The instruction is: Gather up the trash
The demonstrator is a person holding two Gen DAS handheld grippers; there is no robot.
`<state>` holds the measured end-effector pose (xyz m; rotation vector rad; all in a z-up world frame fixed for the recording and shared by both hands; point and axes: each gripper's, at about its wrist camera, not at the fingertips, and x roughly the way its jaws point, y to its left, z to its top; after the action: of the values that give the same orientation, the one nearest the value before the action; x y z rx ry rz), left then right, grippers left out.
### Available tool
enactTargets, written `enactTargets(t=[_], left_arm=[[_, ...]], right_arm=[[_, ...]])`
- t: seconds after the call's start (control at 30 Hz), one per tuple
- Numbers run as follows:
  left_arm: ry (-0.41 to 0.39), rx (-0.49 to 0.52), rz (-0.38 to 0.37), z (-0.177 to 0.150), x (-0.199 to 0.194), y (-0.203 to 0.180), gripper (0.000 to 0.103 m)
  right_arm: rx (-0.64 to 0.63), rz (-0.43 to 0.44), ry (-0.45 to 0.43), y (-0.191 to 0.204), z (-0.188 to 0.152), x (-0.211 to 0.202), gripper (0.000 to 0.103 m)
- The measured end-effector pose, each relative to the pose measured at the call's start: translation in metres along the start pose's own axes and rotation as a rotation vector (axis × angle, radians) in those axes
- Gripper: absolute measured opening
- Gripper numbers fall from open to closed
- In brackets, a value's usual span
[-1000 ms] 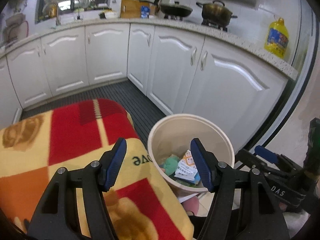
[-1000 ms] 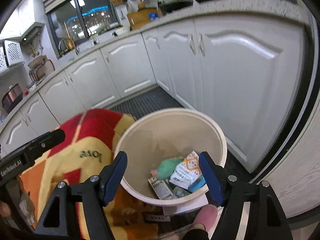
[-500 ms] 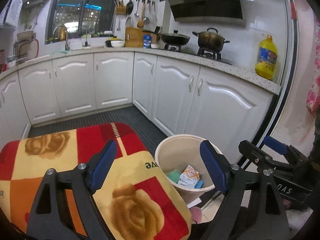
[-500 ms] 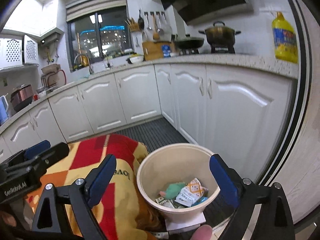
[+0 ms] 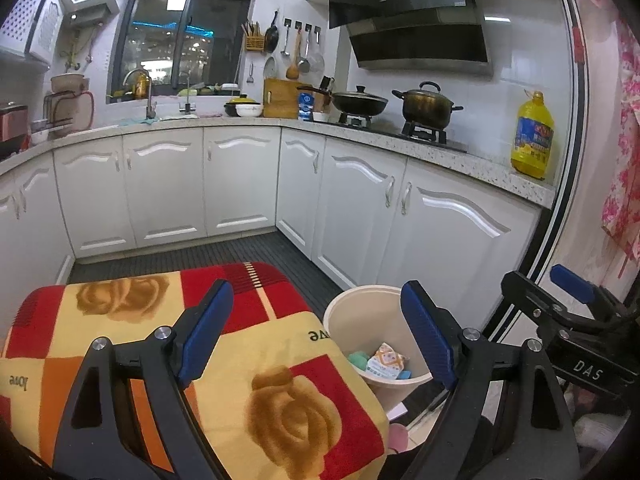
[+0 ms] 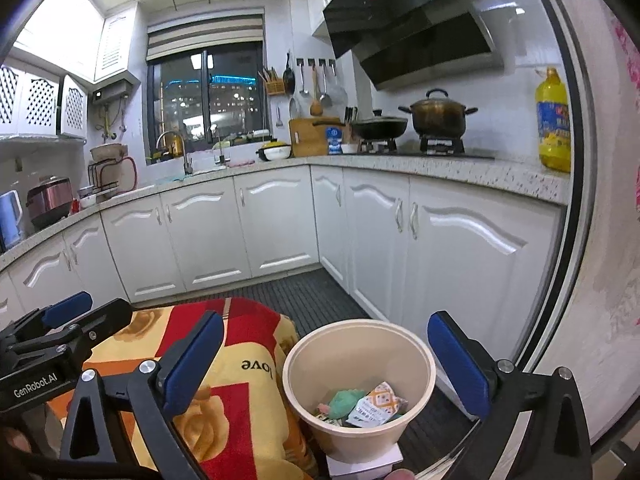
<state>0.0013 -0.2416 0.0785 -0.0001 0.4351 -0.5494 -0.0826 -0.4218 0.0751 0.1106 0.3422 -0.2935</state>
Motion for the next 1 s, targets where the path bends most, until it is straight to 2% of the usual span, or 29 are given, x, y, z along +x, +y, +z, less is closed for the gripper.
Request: enactTargets(t=[0.23, 1.0], left_arm=[[-0.007, -0.006, 0.003, -0.0007, -0.0053, 0.0002, 0.085], [0.015, -0.016, 0.042, -0.0057, 0.001, 0.0097, 0.085]], right_arm=[[0.006, -0.008, -0.023, 0.0009, -0.0016, -0.01, 0.103], [0.006, -0.01, 0.003, -0.0028, -0.001, -0.0017, 0.103]])
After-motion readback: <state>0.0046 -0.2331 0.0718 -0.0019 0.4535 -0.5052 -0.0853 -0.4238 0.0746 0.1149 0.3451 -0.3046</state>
